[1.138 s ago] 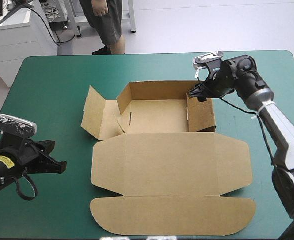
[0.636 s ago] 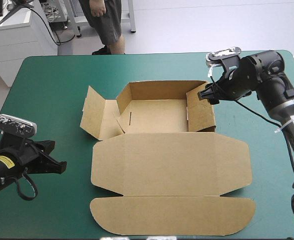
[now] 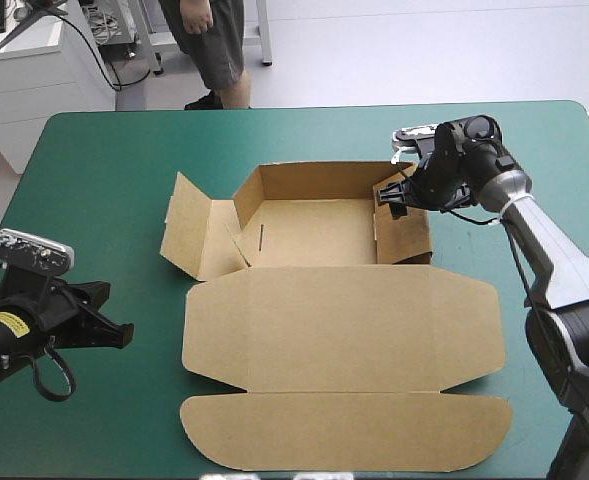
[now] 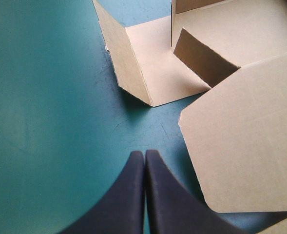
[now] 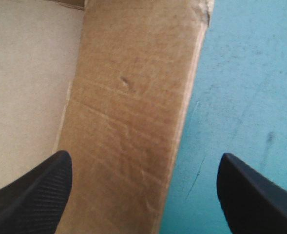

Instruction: Fold the box

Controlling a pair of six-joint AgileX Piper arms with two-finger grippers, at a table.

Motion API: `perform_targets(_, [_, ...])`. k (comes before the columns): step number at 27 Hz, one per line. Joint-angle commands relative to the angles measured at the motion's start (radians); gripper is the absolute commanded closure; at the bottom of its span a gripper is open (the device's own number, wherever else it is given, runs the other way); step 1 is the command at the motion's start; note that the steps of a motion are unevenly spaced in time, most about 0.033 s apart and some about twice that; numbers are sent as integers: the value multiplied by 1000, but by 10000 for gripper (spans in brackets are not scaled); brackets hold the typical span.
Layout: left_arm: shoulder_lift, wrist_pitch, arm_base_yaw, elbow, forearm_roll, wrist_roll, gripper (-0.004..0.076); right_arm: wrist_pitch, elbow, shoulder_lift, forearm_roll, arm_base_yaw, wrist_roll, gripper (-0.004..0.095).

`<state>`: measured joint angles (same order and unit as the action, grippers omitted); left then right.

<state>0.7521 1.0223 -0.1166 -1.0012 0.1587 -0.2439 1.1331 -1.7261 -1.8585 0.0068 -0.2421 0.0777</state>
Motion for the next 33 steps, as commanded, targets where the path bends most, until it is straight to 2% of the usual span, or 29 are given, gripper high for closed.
perform_targets(1, [0, -51, -1, -22, 25, 3, 733, -38, -29, 15, 32, 25, -17, 162])
perform_targets(5, [0, -51, -1, -22, 25, 3, 733, -70, -29, -20, 47, 32, -35, 243])
perform_targets(8, [0, -51, -1, -22, 25, 3, 733, -80, -29, -45, 65, 32, -35, 444])
perform_targets(17, [0, -51, -1, -22, 25, 3, 733, -81, -34, -67, 113, 32, -78, 916])
perform_targets(23, [0, -51, -1, -22, 25, 3, 733, -22, -99, -67, 109, 32, -88, 927])
perform_targets(29, [0, -51, -1, -22, 25, 3, 733, 105, -212, -60, 52, 32, -127, 927])
perform_targets(33, [0, -51, -1, -22, 25, 3, 733, 118, -230, -1, 41, 45, -154, 927])
